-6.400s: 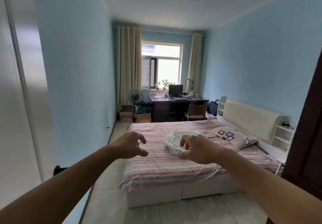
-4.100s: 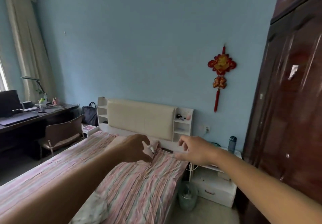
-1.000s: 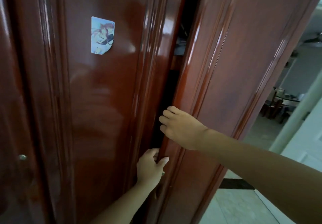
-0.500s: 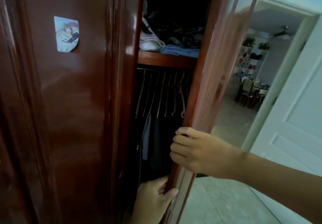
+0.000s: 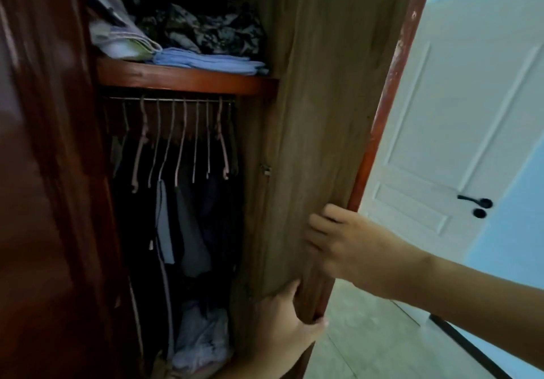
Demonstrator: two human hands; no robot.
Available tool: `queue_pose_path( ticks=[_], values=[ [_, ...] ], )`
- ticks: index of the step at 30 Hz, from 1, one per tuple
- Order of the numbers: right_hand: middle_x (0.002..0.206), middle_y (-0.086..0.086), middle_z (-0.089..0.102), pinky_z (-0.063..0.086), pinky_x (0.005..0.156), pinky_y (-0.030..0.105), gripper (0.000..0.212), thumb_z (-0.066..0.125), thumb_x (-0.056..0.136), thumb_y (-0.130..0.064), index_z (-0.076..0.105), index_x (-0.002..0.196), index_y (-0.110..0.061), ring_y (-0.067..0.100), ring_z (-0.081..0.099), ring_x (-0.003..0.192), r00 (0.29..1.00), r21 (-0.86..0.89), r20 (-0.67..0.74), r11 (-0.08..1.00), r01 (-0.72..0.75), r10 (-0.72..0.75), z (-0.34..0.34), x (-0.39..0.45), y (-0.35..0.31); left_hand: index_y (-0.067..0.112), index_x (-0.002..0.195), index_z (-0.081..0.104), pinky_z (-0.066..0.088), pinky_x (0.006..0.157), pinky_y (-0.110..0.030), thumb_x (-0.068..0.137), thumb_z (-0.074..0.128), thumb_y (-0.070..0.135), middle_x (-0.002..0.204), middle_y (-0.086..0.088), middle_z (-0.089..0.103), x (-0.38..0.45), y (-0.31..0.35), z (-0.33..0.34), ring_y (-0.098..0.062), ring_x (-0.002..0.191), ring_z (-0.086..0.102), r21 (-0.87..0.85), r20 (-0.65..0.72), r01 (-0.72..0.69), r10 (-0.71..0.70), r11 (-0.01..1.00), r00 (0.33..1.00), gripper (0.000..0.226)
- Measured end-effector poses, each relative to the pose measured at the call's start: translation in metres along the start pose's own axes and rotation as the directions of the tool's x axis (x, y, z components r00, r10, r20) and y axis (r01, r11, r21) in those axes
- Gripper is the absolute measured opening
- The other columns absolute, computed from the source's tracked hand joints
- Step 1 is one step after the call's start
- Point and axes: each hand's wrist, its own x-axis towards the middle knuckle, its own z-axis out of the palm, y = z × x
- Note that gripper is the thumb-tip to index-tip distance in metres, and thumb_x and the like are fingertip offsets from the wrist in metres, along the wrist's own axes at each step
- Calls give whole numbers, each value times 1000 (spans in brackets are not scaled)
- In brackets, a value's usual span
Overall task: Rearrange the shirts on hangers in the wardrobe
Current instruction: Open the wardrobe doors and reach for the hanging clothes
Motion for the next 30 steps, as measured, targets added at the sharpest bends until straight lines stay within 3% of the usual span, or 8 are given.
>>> queue_pose_path(
  ticks=[3, 8, 15, 20, 22, 25, 28, 30],
  values=[
    [110, 9, 64, 34, 100, 46, 27, 71, 82, -27, 70, 107, -18, 35, 48, 109, 989, -63, 135, 997, -51, 60, 18, -16, 5, 27, 135, 46, 49, 90, -23, 63, 73, 65, 122, 8, 62, 14, 26, 28, -11, 111, 60, 35, 31, 38, -39, 999, 999, 86],
    [114, 7, 59, 35, 96, 43, 29, 62, 83, -20, 68, 111, -17, 31, 45, 109, 988, 2, 92, 992, -122, 122, 55, -44, 23, 23, 146, 30, 47, 102, -33, 69, 71, 66, 136, 2, 52, 40, 49, 69, -19, 123, 54, 74, 93, 11, -18, 997, 996, 97],
    [118, 8, 58, 40, 98, 45, 39, 67, 77, -18, 66, 116, -17, 32, 47, 113, 980, 53, 105, 983, -176, 170, 103, -72, 43, 31, 127, 37, 45, 81, -22, 60, 73, 69, 116, 9, 58, 69, 83, 108, -14, 104, 61, 115, 13, -27, 26, 993, 1000, 85],
    [121, 7, 58, 38, 102, 45, 44, 63, 77, -16, 66, 121, -17, 32, 48, 118, 985, 105, 47, 980, -169, 164, 111, -78, 46, 29, 136, 33, 39, 76, -21, 58, 69, 76, 122, 10, 56, 80, 78, 111, -15, 108, 60, 178, 70, -58, 46, 982, 996, 98],
    [120, 7, 60, 39, 101, 47, 57, 68, 74, -18, 59, 130, -18, 32, 50, 116, 984, 157, 38, 971, -179, 175, 109, -77, 42, 32, 128, 40, 44, 77, -21, 58, 67, 78, 115, 12, 58, 80, 69, 100, -11, 102, 61, 173, 162, -81, 53, 982, 985, 89],
    [121, 5, 60, 41, 100, 46, 80, 75, 74, -26, 39, 145, -22, 30, 51, 114, 982, 252, 36, 949, -191, 188, 104, -73, 36, 37, 113, 50, 51, 81, -28, 64, 66, 76, 102, 17, 59, 88, 57, 65, -4, 89, 58, 257, 312, -189, 103, 948, 945, 65],
    [120, 1, 61, 45, 95, 41, 86, 76, 72, -36, 34, 146, -23, 24, 55, 108, 960, 388, -14, 886, -253, 280, 97, -63, 27, 36, 119, 55, 45, 88, -31, 73, 63, 71, 117, 12, 59, 102, 49, 17, -9, 105, 53, 370, 412, -358, 194, 858, 890, 59],
    [120, -2, 61, 48, 91, 38, 84, 74, 72, -39, 33, 144, -25, 22, 57, 106, 933, 491, -11, 815, -308, 359, 92, -49, 19, 34, 122, 55, 35, 84, -31, 78, 61, 65, 119, 9, 58, 112, 48, -18, -13, 109, 49, 438, 461, -468, 255, 768, 850, 54]
  ],
)
